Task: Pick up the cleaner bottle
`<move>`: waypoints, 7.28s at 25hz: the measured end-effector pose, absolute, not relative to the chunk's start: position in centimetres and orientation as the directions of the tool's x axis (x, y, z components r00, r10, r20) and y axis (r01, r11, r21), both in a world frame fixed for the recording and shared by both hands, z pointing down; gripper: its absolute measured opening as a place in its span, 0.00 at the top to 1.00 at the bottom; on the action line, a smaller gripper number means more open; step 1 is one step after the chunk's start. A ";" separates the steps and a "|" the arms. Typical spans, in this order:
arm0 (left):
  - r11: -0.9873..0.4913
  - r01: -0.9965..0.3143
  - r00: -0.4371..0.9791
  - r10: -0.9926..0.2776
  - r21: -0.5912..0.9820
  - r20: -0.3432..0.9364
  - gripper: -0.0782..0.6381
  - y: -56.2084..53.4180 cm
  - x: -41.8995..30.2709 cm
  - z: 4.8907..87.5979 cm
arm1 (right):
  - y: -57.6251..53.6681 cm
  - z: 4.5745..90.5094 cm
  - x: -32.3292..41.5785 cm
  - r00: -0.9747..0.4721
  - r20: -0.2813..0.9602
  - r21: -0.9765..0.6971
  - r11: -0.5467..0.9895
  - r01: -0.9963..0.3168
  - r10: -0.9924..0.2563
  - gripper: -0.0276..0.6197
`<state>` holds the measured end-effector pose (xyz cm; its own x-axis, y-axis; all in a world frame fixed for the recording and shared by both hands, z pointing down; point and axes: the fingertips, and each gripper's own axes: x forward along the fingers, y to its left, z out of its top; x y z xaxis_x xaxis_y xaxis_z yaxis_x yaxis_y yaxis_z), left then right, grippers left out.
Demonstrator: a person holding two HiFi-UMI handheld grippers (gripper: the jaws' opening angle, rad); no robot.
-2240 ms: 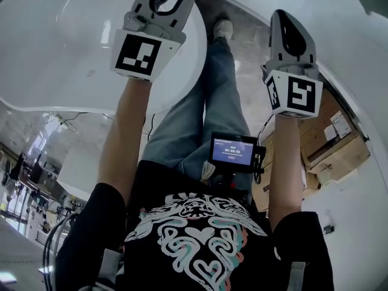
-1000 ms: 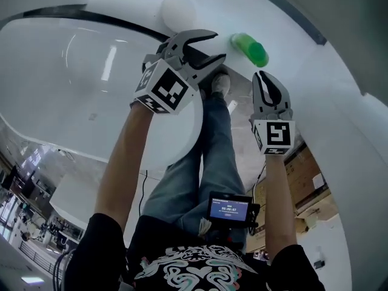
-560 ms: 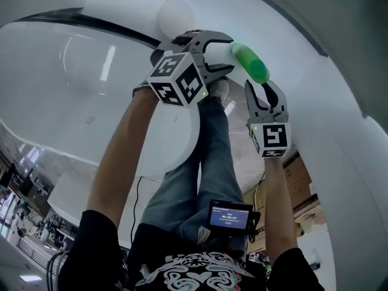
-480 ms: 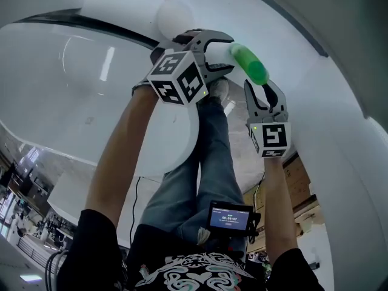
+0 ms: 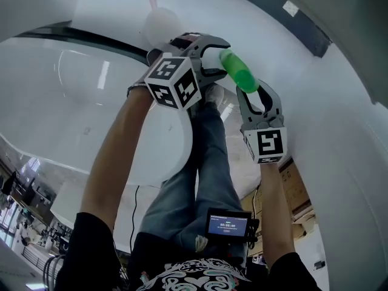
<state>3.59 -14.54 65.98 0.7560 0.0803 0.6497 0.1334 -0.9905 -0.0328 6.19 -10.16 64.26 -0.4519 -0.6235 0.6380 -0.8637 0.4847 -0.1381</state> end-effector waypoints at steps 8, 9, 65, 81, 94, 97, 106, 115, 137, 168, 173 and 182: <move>-0.968 0.250 0.753 0.186 -0.013 0.631 0.50 -13.6 5.5 67.0 | -10.8 63.0 6.0 -0.476 0.598 -0.158 0.486 -0.859 -0.645 0.75; -0.965 0.263 0.752 0.199 -0.010 0.629 0.50 -13.5 5.7 67.2 | -11.1 62.8 6.0 -0.477 0.579 -0.162 0.481 -0.862 -0.661 0.75; -0.814 0.098 0.865 0.355 0.573 0.356 0.60 -14.9 11.0 69.9 | -17.7 64.7 9.5 -0.496 0.475 -0.362 0.352 -0.863 -0.727 0.67; -0.581 0.034 0.922 0.332 0.813 0.199 0.61 -15.6 12.3 68.6 | -18.7 64.5 10.6 -0.477 0.469 -0.432 0.279 -0.858 -0.744 0.67; -0.374 0.028 0.987 0.157 0.927 0.034 0.61 -14.0 10.5 63.8 | -17.9 59.3 9.0 -0.529 0.397 -0.443 0.348 -0.826 -0.750 0.67; -0.365 0.014 0.993 0.116 0.931 0.031 0.61 -14.0 9.8 63.1 | -17.8 57.9 9.7 -0.503 0.370 -0.441 0.328 -0.835 -0.781 0.67; -0.242 0.016 0.998 -0.061 0.970 -0.032 0.61 -14.0 6.4 59.9 | -15.5 55.9 10.1 -0.455 0.365 -0.414 0.296 -0.861 -0.813 0.67; -0.183 -0.029 0.967 -0.253 0.983 -0.019 0.61 -13.3 -0.1 56.7 | -13.0 53.2 8.0 -0.404 0.350 -0.302 0.306 -0.903 -0.846 0.68; -0.245 -0.082 0.951 -0.310 0.966 0.001 0.61 -10.2 -2.4 45.7 | -7.4 45.4 8.3 -0.281 0.428 -0.101 0.263 -0.959 -0.859 0.89; -0.257 -0.065 0.947 -0.319 0.964 -0.021 0.61 -6.8 -1.6 29.1 | -4.9 29.3 10.5 -0.244 0.411 -0.021 0.259 -0.966 -0.878 0.90; -0.224 -0.041 0.938 -0.344 0.974 -0.039 0.61 -6.9 -1.5 26.8 | -5.1 27.1 10.8 -0.219 0.390 -0.021 0.229 -0.973 -0.894 0.90; -0.208 0.013 0.911 -0.400 0.978 -0.098 0.61 -8.0 -1.9 21.4 | -6.4 22.9 10.7 -0.204 0.355 -0.022 0.210 -0.977 -0.912 0.91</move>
<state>-1.86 -7.97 21.43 0.9115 -0.3996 -0.0976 0.0134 -0.2083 0.9780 10.67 -6.43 22.87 -0.2041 -0.9124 0.3547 -0.9774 0.2102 -0.0216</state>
